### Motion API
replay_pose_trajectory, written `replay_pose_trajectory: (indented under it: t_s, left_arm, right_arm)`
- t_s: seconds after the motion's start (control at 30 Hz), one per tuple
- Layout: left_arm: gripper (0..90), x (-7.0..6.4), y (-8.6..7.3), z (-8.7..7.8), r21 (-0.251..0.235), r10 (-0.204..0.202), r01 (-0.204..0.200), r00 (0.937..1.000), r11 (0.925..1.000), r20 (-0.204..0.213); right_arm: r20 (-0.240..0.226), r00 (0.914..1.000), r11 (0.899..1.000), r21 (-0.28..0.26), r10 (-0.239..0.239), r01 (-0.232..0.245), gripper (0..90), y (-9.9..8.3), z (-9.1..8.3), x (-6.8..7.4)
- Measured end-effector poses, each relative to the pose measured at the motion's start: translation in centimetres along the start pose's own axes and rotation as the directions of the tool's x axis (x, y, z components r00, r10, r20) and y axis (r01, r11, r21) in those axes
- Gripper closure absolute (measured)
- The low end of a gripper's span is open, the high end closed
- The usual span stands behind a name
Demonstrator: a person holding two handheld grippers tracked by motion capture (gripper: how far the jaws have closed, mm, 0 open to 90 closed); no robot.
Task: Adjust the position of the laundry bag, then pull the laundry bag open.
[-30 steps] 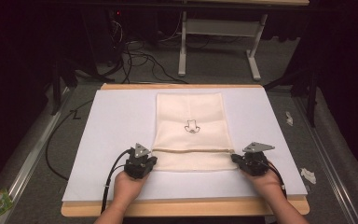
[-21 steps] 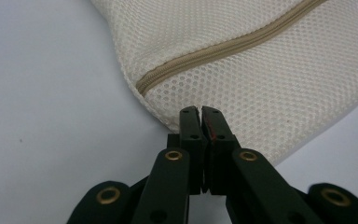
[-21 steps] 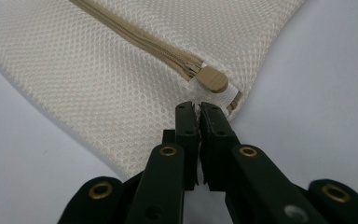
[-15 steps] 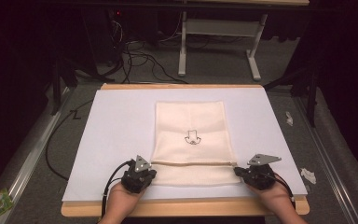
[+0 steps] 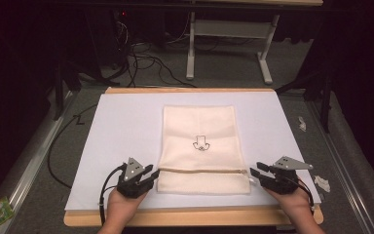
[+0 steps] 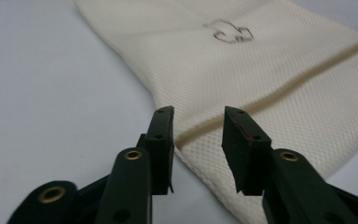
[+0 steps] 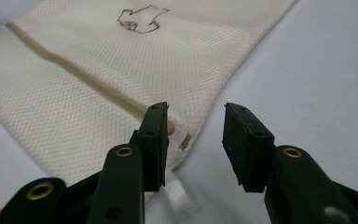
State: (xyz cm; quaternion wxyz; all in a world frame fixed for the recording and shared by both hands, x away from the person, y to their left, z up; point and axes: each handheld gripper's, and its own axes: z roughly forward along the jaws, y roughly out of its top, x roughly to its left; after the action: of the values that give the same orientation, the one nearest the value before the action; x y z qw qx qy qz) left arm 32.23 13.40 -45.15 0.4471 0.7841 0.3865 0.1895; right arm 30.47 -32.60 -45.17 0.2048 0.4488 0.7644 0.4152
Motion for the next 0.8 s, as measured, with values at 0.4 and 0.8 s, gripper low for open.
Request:
replay_pose_trajectory:
  t_s: [0.4,0.8]
  left_arm:
    - [37.4,1.1,1.0,-1.9,-0.144,-0.018,0.012,0.9991,0.9895,-0.038]
    - [37.6,-1.1,2.5,0.0,-0.128,-0.011,0.015,0.9995,0.9917,0.03]
  right_arm:
    - [0.072,0.9969,0.988,-0.152,0.032,-0.021,49.1,0.0,-2.1,-1.7]
    - [0.089,0.9958,0.995,-0.095,0.021,-0.012,49.4,-0.7,-1.3,-1.5]
